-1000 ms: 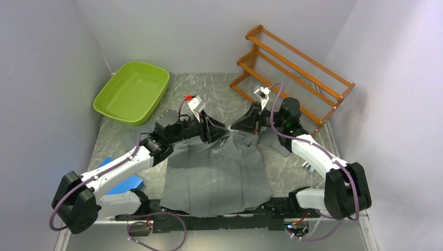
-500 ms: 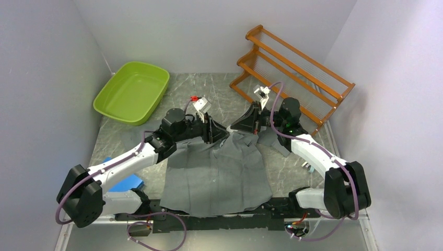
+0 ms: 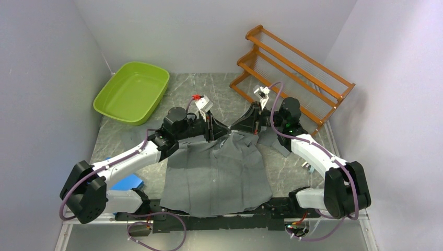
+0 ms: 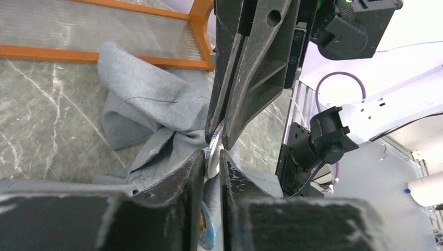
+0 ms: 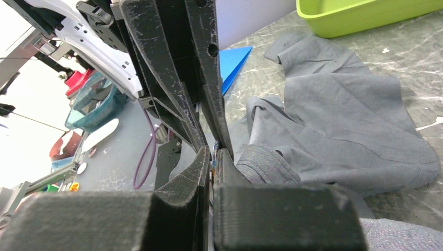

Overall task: Pin the brooch onto the clothing
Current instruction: Pin the brooch to the clothes.

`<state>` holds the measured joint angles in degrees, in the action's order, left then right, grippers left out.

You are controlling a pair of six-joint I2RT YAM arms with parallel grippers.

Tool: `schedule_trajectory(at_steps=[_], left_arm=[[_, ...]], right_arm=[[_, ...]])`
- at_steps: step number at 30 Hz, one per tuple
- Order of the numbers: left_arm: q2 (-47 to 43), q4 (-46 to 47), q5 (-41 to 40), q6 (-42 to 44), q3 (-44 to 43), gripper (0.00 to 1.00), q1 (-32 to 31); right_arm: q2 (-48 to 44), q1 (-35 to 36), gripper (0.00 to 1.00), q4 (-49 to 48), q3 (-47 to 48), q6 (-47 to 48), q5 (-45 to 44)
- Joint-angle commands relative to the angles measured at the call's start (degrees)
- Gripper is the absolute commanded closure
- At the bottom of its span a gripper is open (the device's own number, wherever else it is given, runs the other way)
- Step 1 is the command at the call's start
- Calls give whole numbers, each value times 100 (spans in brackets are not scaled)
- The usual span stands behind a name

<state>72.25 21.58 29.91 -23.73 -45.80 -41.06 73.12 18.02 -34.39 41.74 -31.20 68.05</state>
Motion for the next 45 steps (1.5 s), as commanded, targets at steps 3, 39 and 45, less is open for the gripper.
schedule_trajectory(at_steps=[3,39,45], left_arm=[[-20,465,244,-46,-152,97,10],[-464,1282,856,-464,427,97,19],[-466,1298,941,-478,404,97,19]], right_arm=[[-43,-18,100,-250,256,52,118],[-1332,-167,2,-2565,-1692,-239,-179],[-697,-167,16,-3959,-1425,-1144,169]])
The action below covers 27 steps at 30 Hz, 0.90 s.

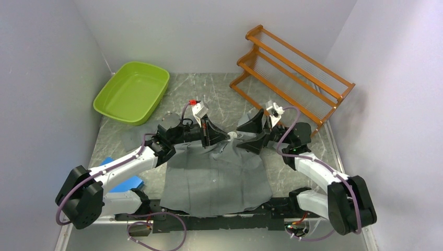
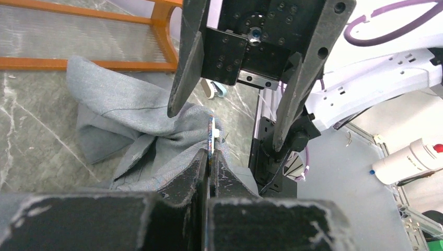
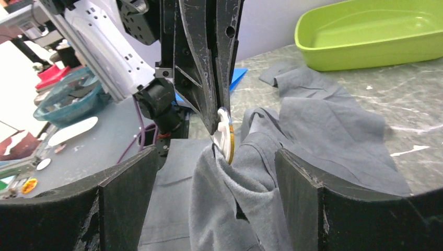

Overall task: Pin the brooch onto the clothing
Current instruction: Pin the brooch to the clothes.

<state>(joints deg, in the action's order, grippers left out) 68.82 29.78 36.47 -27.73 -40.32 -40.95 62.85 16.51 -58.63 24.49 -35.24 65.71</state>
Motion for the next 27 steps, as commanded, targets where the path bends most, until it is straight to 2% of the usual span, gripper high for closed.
schedule_trajectory(at_steps=[1,4,8,11,14,19,21,23,25,27], left_arm=[[-123,484,270,-79,-143,98,12],[-110,502,264,-88,-148,97,8],[-73,503,306,-98,-161,97,8],[-45,508,331,-119,-198,97,9],[-28,461,343,-94,-252,97,13],[-10,397,360,-82,-317,97,8],[-9,384,355,-76,-327,98,9],[-10,346,352,-66,-343,97,8],[-19,314,344,-64,-354,97,8],[-25,309,352,-58,-355,97,11]], right_arm=[[446,-17,17,-1756,330,-897,449],[749,-17,23,-2022,410,-1132,512],[957,-7,41,-2148,452,-1161,493],[1109,-8,50,-2406,506,-1381,600],[1206,-3,51,-2640,493,-1521,641],[1398,36,61,-3001,572,-1785,768],[1445,53,56,-3116,572,-1854,795],[1418,55,44,-3023,542,-1772,786],[1237,58,38,-2548,505,-1387,728],[929,64,37,-1731,454,-762,606]])
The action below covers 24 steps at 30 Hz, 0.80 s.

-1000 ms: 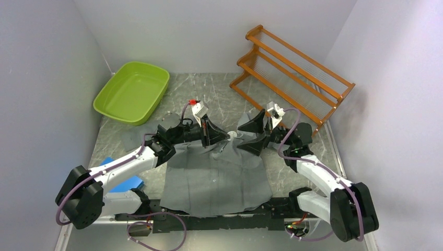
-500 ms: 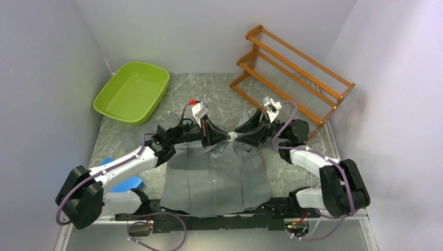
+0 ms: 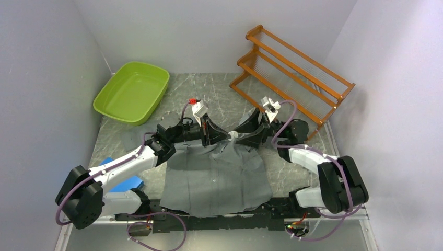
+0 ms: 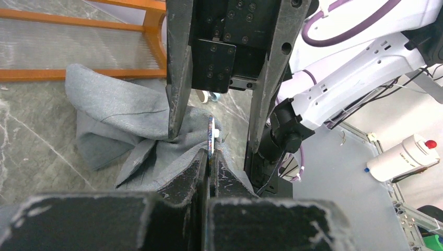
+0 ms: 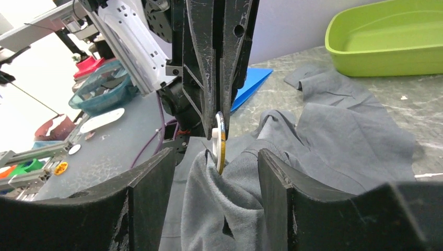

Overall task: Pin the brooch onto the clothing
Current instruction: Pin the brooch to the clothes.

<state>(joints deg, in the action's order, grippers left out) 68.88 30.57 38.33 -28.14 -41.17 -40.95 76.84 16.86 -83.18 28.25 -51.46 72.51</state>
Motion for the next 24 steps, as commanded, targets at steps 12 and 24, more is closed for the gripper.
schedule_trajectory(at_steps=[12,24], left_arm=[[-7,222,235,-18,-323,97,12],[75,-43,192,98,-457,98,4]], right_arm=[[-962,168,64,2916,247,2436,-341],[-1094,422,77,4489,778,3264,-597]])
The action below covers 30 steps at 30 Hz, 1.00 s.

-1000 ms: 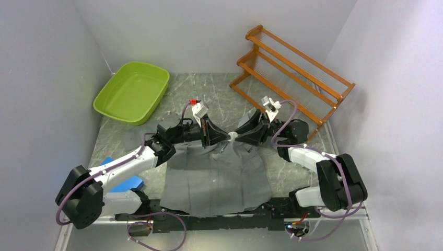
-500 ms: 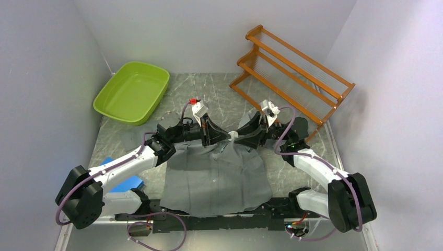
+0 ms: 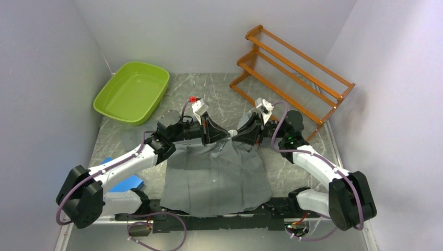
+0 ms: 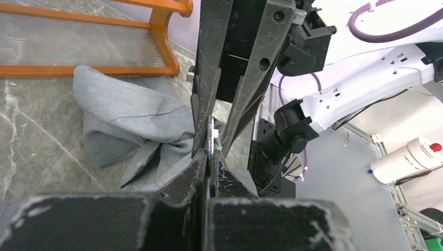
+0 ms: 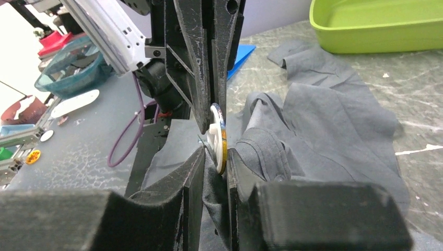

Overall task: Pin the brooch onto the clothing
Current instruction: Pin the brooch to the clothes.

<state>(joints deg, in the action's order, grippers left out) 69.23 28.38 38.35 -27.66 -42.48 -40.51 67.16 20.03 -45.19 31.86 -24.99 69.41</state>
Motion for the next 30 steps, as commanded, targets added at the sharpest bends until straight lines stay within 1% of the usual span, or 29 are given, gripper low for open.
schedule_trajectory(at_steps=[1,2,4,8,11,12,14,17,19,21,23,25,26,27,28,29,30], left_arm=[[59,176,190,38,-337,97,-32],[76,202,209,33,-344,97,-33],[102,228,209,24,-353,97,-36],[151,220,210,24,-398,97,-31],[187,225,233,11,-419,97,-29],[186,210,230,21,-419,97,-29],[160,194,213,32,-404,97,-31],[114,178,214,42,-378,97,-36],[71,168,216,58,-355,97,-36],[49,174,208,51,-329,97,-36],[30,192,219,36,-310,97,-35],[8,190,241,41,-313,97,-36],[11,179,245,49,-314,97,-35],[5,177,244,54,-321,97,-36],[-6,170,237,52,-322,98,-40],[-19,168,235,58,-322,97,-34],[-30,168,235,67,-322,97,-36]], right_arm=[[-157,152,77,1028,541,789,-388],[-180,184,78,1567,656,1025,-514],[-209,253,80,2143,826,1334,-724],[-229,271,84,2643,970,1504,-1031],[-308,307,83,3041,1045,1736,-1247],[-384,302,80,2995,993,1721,-1329],[-552,301,70,2893,869,1606,-1511],[-724,266,51,2594,673,1444,-1484],[-790,238,41,2479,601,1363,-1420],[-867,186,33,2237,490,1252,-1337],[-925,113,29,1914,363,1090,-1176],[-948,41,29,1678,272,989,-1018],[-942,14,31,1552,223,943,-931],[-932,-15,35,1420,176,903,-837],[-907,-52,43,1273,133,846,-731],[-886,-86,48,1103,71,755,-637],[-855,-122,49,923,30,660,-535]])
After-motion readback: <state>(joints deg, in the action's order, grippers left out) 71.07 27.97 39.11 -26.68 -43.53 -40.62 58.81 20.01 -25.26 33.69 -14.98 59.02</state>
